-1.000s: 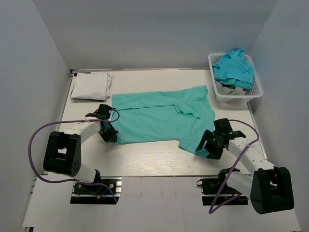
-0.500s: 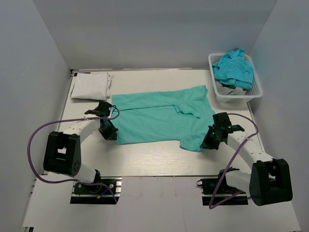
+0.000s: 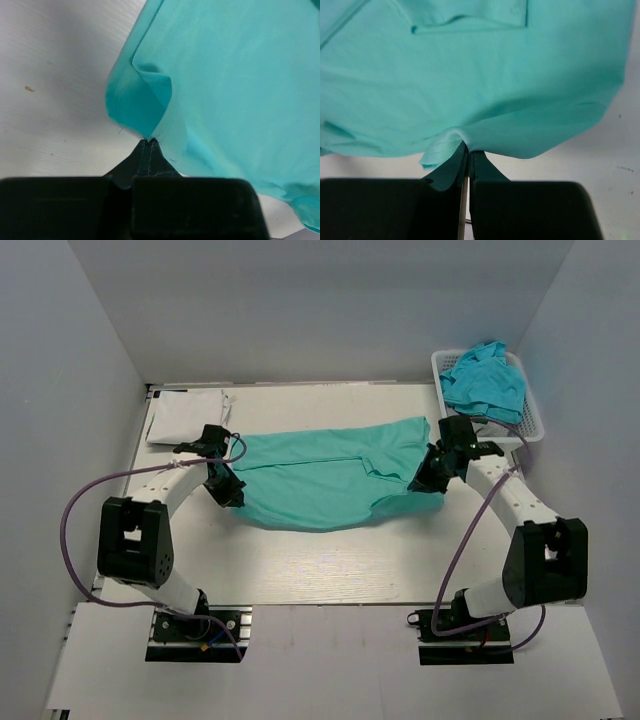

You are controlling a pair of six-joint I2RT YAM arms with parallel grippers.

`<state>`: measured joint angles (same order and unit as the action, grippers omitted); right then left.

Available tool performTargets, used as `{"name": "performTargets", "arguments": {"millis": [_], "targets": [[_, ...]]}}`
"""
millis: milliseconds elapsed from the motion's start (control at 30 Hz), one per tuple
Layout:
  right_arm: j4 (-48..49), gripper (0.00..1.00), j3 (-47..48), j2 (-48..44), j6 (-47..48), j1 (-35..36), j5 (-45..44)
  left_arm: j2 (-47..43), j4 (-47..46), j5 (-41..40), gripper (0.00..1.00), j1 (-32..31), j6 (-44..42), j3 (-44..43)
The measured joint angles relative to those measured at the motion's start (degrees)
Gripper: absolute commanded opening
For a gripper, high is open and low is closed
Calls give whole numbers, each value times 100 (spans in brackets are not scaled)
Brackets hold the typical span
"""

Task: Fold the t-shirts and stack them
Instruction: Grap the side of the flattened tshirt closest away from the robot with both arms, then fold the other side of the tshirt into a rectangle

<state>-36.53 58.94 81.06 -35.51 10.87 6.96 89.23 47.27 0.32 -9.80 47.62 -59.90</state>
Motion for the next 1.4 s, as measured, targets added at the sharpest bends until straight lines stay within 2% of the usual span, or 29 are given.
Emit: {"name": "performTargets", "arguments": {"millis": [300,900,933,967,1000,1033,1067,1100,1133,1167,1300,1400], "targets": [[-107,0,1598,1130,166,-155,-33,625,247,76,0,372,28,-538],[-105,0,3744,2914,610,-229,-98,1569,313,337,0,741,31,-1759],[-105,0,3849,3014,614,-232,-98,1641,317,332,2,750,28,-1829],[-107,0,3956,3123,616,-234,-101,1725,315,332,8,767,20,-1906],[-107,0,4046,3237,614,-236,-103,1825,330,334,17,785,-4,-2000],[-118,2,4162,3373,614,-240,-109,1958,365,334,31,800,-28,-2155],[-131,20,4295,3539,605,-247,-122,2122,378,326,51,811,-37,-2341],[-127,44,4426,3709,586,-254,-129,2273,378,310,66,815,-94,-2518],[-142,82,4557,3869,546,-260,-133,2446,369,289,80,820,-114,-2708],[-170,90,4732,4072,527,-269,-120,2592,398,262,100,820,-131,-2881],[-175,90,5591,4828,595,-295,107,2986,538,195,100,822,-127,-3362],[-79,90,5709,4933,625,-295,306,3023,688,181,100,824,-245,-3469]]}}
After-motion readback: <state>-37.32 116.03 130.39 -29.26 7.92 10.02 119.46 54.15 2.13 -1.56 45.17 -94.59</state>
